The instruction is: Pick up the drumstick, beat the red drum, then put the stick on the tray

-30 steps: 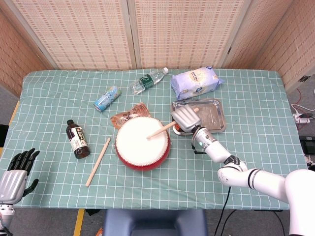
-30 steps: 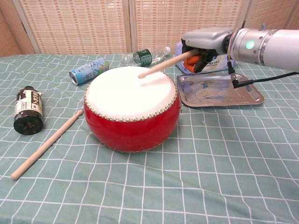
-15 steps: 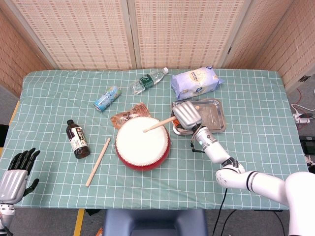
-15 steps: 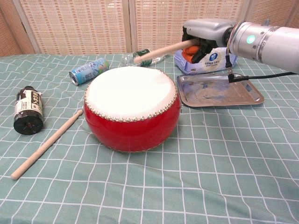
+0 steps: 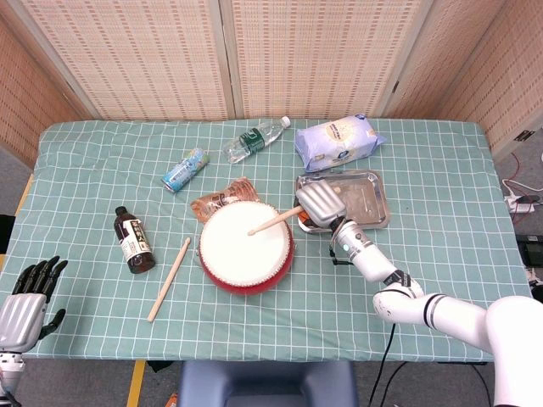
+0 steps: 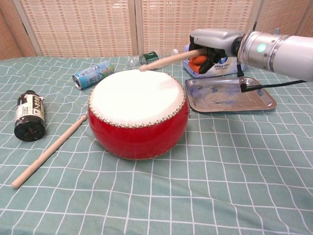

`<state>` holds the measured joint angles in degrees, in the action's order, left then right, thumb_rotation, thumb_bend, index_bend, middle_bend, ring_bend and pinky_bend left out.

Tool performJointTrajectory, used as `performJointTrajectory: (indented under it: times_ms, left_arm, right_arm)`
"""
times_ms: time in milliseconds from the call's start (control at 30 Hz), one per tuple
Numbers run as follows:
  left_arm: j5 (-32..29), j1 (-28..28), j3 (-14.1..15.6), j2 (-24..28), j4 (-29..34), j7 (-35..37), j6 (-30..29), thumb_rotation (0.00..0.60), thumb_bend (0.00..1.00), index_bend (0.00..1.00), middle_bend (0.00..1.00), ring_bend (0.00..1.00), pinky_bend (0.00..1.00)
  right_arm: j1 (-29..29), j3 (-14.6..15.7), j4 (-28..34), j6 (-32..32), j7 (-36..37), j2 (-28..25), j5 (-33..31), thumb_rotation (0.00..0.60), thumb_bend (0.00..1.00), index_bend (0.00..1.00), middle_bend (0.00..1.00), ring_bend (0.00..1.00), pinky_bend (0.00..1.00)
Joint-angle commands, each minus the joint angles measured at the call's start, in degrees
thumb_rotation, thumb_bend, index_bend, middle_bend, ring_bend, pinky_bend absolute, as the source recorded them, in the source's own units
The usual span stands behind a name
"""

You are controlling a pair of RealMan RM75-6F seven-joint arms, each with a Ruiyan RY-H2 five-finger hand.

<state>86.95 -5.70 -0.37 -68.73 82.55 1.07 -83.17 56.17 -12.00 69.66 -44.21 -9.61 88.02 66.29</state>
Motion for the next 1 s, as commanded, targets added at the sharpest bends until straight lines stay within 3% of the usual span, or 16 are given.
performJointTrajectory:
  times_ms: [33,100,267,433,667,900,1000]
  left_arm:
    - [0.02,-0.03,-0.01,-0.07,-0.09,0.09,0.02,0.6,0.28,0.04,0.0,0.0,0.05]
    - [0.04,-0.06,-0.02,-0.11,-0.14,0.06,0.05,0.6,0.28,0.04,0.0,0.0,0.05]
    - [0.28,-0.22,-0.16,-0.05,0.07,-0.04,-0.13,0.6,0.28,0.05,0.0,0.0,0.05]
    - [0.27,-0.36,-0.21,-0.05,0.3,-0.27,0.02,0.6,0.28,0.05,0.0,0.0,0.05]
    - [0.18,-0.29,-0.08,0.07,0.62,-0.69,0.13,0.6,0.28,0.05,0.0,0.0,0.05]
    - [0.05,-0.1,0.05,0.37,1.42,-1.46,0.06,0.6,0.28,0.05,0.0,0.0,0.05]
    - [-0.1,0.02,0.11,0.51,1.69,-1.74,0.06,0.6,0.28,0.05,0.0,0.0,0.05]
  right_arm:
    - [1.14,1.63,-0.46,1.16,-15.58,0.8,-7.09,0.6,0.97,1.0,1.0,1.0,0.98]
    - [0.23,0.07,0.75,-0.93,-12.03,0.97,-6.43,0.6,0.97,1.0,1.0,1.0,0.98]
    - [-2.71,-4.04,0.98,-6.47,4.97,1.55,-0.56,0.6,0.97,1.0,1.0,1.0,0.98]
    - [-4.05,-6.17,-0.78,-4.5,15.44,0.78,-1.29,0.6,0.97,1.0,1.0,1.0,0.98]
    - [-4.47,-6.03,-7.66,1.62,21.3,1.12,-3.36,0.6,0.94,1.0,1.0,1.0,0.96]
    - [-2.91,-4.5,-17.59,9.11,22.66,4.21,-4.22,0.6,0.72,1.0,0.99,0.88,0.8]
    - [-2.05,-3.62,-21.96,12.28,23.1,6.12,-3.78,0.6,0.62,1.0,0.94,0.8,0.73]
